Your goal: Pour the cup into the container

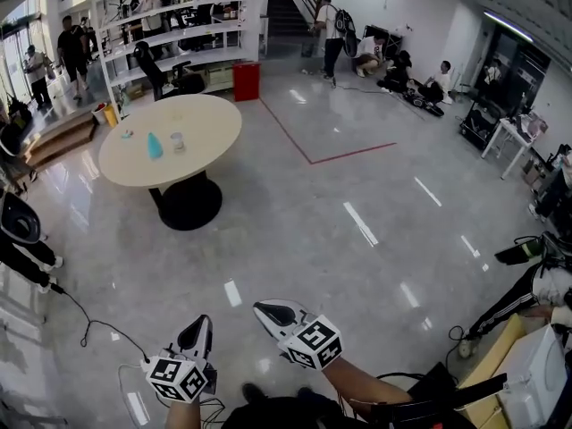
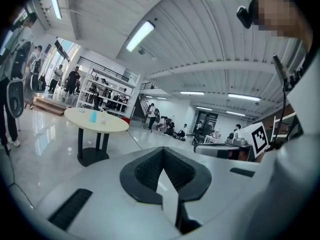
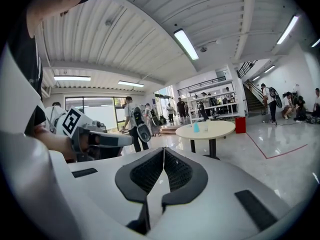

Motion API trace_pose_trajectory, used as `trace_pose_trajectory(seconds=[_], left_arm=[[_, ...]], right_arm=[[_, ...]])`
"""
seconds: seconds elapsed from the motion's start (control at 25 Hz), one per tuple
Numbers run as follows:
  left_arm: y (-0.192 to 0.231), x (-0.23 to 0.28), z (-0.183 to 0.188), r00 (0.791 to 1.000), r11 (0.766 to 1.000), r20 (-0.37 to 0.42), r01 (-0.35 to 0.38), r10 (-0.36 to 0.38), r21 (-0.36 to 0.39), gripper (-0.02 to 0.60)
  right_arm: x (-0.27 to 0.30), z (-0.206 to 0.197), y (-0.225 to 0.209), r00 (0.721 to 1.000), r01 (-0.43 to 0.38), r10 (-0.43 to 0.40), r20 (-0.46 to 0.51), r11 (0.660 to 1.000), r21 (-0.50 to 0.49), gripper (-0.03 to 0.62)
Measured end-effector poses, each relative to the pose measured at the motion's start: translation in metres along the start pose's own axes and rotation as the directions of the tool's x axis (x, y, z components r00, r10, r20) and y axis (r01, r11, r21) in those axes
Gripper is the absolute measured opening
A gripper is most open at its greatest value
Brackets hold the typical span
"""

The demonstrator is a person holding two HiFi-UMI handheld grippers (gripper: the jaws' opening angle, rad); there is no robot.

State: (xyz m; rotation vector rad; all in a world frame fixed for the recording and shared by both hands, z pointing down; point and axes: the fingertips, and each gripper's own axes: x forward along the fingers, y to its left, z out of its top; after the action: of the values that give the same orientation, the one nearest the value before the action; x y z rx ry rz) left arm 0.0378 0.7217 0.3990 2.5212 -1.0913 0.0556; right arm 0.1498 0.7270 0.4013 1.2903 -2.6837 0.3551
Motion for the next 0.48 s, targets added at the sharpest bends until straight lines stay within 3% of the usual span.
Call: trace_pose_trajectory(seconds=[0.48], left_arm=[[-0.105,-0.020,-0.036,0.998,0.999,-0.026,-0.049,0.049,-0.007,-0.005]], right_arm=[[-0.112,-0.018,-0.018,0.999,0.001,-0.003,0.047,0.999,0.042,0.008]])
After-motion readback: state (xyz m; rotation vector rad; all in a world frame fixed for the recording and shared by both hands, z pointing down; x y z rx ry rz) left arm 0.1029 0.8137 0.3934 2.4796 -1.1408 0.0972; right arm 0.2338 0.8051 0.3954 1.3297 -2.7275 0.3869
